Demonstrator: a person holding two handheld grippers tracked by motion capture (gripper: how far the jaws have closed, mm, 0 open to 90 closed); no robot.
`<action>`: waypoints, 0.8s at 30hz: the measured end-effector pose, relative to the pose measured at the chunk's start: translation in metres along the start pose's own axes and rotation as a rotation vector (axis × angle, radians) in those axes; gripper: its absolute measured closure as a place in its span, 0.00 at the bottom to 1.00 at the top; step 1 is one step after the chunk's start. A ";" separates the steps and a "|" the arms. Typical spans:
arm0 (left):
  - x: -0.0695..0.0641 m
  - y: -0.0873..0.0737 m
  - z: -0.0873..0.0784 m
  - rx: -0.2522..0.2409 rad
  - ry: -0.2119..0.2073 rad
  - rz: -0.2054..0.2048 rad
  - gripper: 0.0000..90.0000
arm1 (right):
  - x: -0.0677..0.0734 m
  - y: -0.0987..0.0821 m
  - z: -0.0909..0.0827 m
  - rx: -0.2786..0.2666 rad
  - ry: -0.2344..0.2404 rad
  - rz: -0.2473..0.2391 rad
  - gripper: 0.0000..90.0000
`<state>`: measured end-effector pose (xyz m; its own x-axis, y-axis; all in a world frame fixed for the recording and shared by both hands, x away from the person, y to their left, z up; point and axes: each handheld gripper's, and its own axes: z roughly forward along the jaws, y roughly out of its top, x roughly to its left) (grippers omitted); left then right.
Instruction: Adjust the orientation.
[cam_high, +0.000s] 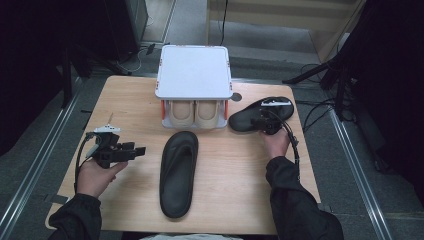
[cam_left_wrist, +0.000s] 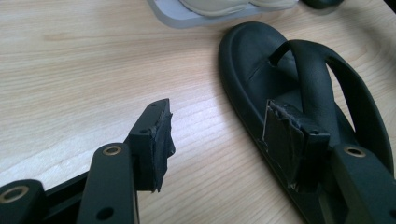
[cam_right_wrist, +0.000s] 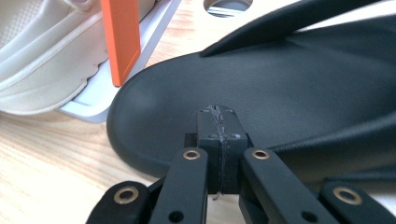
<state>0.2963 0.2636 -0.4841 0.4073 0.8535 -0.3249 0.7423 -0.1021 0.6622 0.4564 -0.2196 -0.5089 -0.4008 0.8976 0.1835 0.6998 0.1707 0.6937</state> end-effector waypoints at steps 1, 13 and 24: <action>0.000 0.001 0.001 -0.003 0.000 -0.002 0.47 | -0.001 -0.001 -0.002 0.006 0.001 0.001 1.00; -0.003 0.013 0.011 0.007 -0.021 0.022 0.47 | -0.015 -0.013 -0.018 0.009 -0.008 0.031 1.00; -0.005 0.020 0.018 0.007 -0.032 0.023 0.47 | -0.031 -0.020 -0.031 0.013 -0.030 0.057 1.00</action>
<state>0.3191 0.2486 -0.4812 0.4411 0.8343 -0.3308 0.7360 -0.1254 0.6653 0.4361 -0.2633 -0.5068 -0.3425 0.9177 0.2014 0.7289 0.1243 0.6732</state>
